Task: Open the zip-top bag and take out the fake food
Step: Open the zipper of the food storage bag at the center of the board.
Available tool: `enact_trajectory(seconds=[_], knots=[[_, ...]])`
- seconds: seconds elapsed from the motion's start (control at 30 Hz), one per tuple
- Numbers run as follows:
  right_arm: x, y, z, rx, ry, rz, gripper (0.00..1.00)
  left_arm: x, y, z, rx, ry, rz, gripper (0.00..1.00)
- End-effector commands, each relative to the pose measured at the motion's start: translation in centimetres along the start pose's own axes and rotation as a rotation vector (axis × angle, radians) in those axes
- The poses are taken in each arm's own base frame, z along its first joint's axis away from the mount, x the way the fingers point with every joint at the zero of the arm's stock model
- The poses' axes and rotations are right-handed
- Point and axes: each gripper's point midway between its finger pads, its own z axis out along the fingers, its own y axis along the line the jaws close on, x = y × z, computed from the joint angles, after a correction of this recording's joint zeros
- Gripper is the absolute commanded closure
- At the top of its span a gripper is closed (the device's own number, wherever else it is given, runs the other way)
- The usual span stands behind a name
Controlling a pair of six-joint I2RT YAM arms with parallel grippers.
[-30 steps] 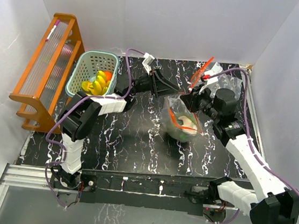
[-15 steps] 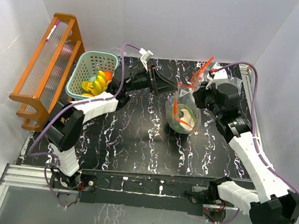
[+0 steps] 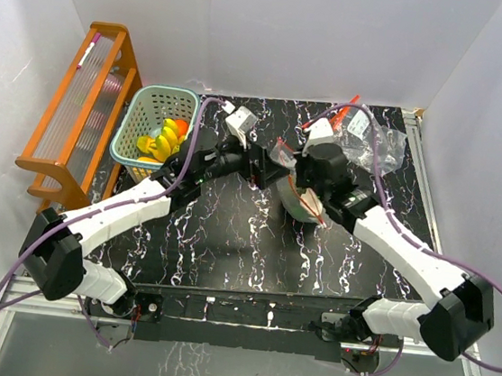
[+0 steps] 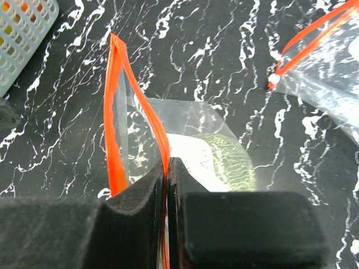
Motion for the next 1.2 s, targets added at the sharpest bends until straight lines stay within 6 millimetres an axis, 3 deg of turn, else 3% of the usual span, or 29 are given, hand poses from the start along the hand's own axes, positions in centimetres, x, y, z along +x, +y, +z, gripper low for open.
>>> enact_trajectory(seconds=[0.0,0.2,0.37,0.43,0.53,0.7,0.87,1.17], knots=[[-1.8,0.9,1.2,0.074,-0.08,0.052,0.92,0.7,2.1,-1.3,-0.205,0.07,0.114,0.03],[-1.6,2.8,1.6,0.045,-0.08,0.125,0.92,3.6,2.0,-2.0,-0.262,0.127,0.152,0.07],[-5.2,2.6,-1.2,0.015,-0.16,0.142,0.92,3.9,1.0,-2.4,-0.23,0.11,0.128,0.12],[-5.6,2.8,-1.8,-0.004,-0.162,0.147,0.92,3.6,0.4,-2.2,-0.206,0.094,0.119,0.19],[-5.1,3.8,-2.1,-0.058,-0.153,0.177,0.92,3.1,0.0,-1.7,-0.206,0.074,0.1,0.47],[-4.1,4.6,-1.8,-0.099,-0.133,0.201,0.92,2.5,-0.9,-0.9,-0.183,0.052,0.038,0.8],[-4.0,4.4,-1.9,-0.094,-0.135,0.212,0.92,2.6,-1.4,-0.7,-0.184,0.044,-0.043,1.0],[-4.2,4.9,-2.3,-0.125,-0.152,0.237,0.92,5.7,1.4,0.2,-0.32,0.136,-0.09,1.0]])
